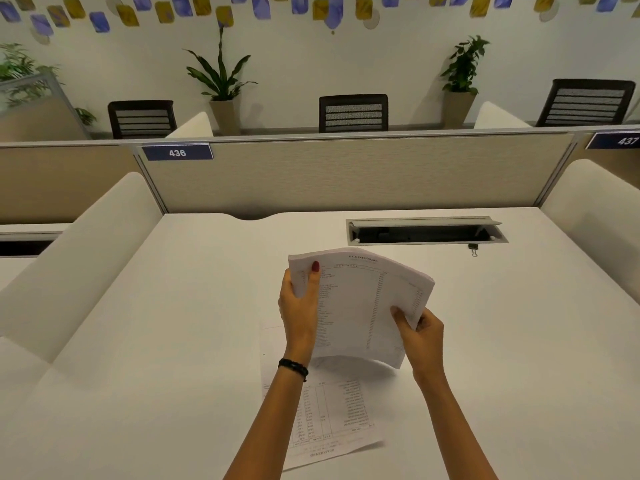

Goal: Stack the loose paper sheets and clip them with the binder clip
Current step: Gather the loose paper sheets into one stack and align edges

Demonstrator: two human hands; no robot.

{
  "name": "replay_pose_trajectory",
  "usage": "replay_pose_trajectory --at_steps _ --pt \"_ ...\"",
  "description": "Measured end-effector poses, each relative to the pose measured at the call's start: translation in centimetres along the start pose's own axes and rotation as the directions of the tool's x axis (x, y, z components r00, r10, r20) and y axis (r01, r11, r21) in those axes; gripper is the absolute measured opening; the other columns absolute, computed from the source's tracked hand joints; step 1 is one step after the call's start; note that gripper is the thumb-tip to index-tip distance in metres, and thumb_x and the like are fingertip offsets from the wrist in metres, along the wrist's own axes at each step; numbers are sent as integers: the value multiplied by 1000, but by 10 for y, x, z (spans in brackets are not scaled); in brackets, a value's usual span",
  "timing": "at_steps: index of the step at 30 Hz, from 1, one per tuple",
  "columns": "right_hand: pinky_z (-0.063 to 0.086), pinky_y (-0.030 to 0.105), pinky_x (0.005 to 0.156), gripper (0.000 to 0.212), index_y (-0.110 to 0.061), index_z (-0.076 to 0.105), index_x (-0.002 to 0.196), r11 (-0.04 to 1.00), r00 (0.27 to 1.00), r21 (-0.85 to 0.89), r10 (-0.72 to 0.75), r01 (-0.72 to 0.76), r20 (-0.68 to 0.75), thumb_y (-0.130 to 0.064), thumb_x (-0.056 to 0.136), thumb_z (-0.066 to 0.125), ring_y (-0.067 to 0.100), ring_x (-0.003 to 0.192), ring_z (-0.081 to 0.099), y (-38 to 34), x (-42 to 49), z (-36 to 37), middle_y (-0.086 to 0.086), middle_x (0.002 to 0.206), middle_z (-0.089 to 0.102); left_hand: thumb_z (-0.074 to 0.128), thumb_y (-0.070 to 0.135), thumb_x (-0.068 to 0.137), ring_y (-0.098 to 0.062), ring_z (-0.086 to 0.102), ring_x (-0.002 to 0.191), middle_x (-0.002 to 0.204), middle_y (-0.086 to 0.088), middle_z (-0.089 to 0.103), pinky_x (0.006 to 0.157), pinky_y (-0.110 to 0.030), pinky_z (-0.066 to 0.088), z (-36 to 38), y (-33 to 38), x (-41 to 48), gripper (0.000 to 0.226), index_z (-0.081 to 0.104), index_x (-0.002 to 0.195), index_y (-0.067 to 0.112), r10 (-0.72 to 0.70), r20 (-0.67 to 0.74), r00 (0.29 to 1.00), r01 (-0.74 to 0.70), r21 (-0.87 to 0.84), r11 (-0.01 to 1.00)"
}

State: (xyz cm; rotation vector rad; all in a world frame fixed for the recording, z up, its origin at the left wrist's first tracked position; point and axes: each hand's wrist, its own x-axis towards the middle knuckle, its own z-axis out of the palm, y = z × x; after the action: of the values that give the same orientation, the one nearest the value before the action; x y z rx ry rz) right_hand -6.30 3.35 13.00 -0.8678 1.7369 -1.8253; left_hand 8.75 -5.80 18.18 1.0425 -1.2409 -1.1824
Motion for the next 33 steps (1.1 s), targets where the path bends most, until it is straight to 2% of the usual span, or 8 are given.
replay_pose_trajectory --at_steps 2,6,11,15,19,25,29,33 --pt "50 22 62 5 -14 66 88 999 998 -9 44 -44 40 -15 83 65 18 78 63 6 -1 -1 2 87 68 51 56 75 -10 66 76 92 13 64 50 -12 50 -3 -11 -3 29 51 100 41 -23 8 1000 23 3 1000" --pt "53 29 68 16 -6 64 97 993 991 -71 98 -92 86 -14 83 65 25 84 63 16 -3 -1 9 94 67 57 54 75 -5 63 92 107 15 62 59 -11 53 -12 -38 -5 44 49 114 36 -51 56 997 50 23 998" --pt "50 20 60 7 -11 65 86 992 993 -103 88 -79 81 -18 82 66 22 78 63 16 -3 -1 2 86 68 49 39 89 -1 63 90 103 17 62 66 -18 54 -25 -60 -6 14 49 101 46 -50 103 993 38 112 993" --pt "52 15 52 5 -24 64 77 994 993 -98 66 -56 98 -23 80 69 11 70 66 10 -2 0 -5 81 69 48 28 94 1 65 81 96 12 65 62 -12 53 -35 -65 -4 11 55 96 37 -4 98 995 -10 141 990" --pt "54 17 55 8 -30 64 88 995 993 -85 51 -42 108 -24 83 66 10 74 69 9 0 1 -8 90 69 55 27 91 -5 67 76 92 9 67 60 -15 55 -43 -66 1 5 57 92 32 7 86 996 -23 188 982" --pt "55 16 55 33 -20 55 117 982 988 -153 129 -114 89 -18 85 63 11 79 68 28 0 -1 -1 98 67 56 20 91 -4 64 71 82 6 65 59 -13 54 -60 -91 4 15 61 105 17 -139 52 989 119 286 951" --pt "52 20 59 36 -15 53 121 957 972 -199 227 -211 65 -11 86 61 21 84 65 49 -4 -3 9 108 65 59 13 89 -28 65 82 88 -6 64 72 -44 59 -69 -111 -4 19 60 108 11 -270 55 961 236 341 910" --pt "57 37 74 34 -14 54 120 930 948 -219 313 -294 57 -10 87 59 29 95 64 70 -11 -6 15 114 65 60 9 88 -32 66 80 94 -17 64 63 -35 59 -77 -126 -11 22 59 110 7 -344 43 938 303 384 872"
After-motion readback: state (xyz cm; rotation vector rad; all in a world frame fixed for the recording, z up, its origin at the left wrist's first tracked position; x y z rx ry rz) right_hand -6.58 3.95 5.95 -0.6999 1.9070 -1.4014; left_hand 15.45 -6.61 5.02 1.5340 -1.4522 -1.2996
